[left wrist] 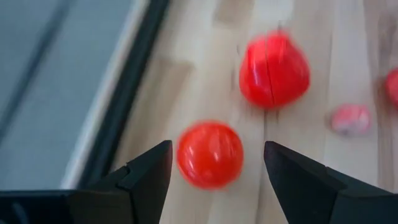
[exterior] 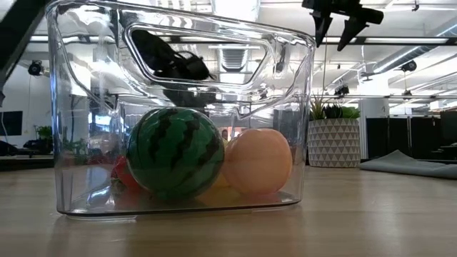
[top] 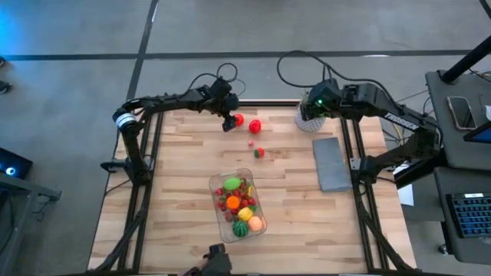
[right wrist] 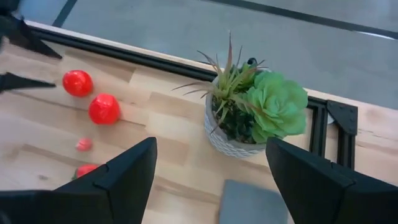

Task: Pick and placing Produce into tupperware
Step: Put the red tomato into the transparent bin

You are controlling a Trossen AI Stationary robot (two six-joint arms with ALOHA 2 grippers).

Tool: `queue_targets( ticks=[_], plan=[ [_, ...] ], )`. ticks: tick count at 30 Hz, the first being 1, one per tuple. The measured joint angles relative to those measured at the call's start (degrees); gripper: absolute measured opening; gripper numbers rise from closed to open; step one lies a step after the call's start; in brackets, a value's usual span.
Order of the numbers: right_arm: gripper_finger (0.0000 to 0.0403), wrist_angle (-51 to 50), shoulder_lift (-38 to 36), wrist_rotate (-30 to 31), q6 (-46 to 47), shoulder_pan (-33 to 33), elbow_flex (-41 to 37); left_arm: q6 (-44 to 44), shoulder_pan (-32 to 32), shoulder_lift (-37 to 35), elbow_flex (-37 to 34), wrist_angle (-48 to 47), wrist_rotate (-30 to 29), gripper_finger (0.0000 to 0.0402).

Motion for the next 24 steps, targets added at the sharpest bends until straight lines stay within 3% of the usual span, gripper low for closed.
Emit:
queue_targets(
  ticks=[7, 24],
  plan=[
    [0.0289, 0.3, -0.2, 0.0, 0.1, 0.0, -0.1, 4.2, 0.0, 7.8, 8.2, -12.5, -0.6, 0.0239],
    [0.0283, 0.3, -0.3, 0.0, 0.6, 0.0, -0.1, 6.1, -0.9, 10.1, 11.3, -11.7, -0.7, 0.0239]
  ],
)
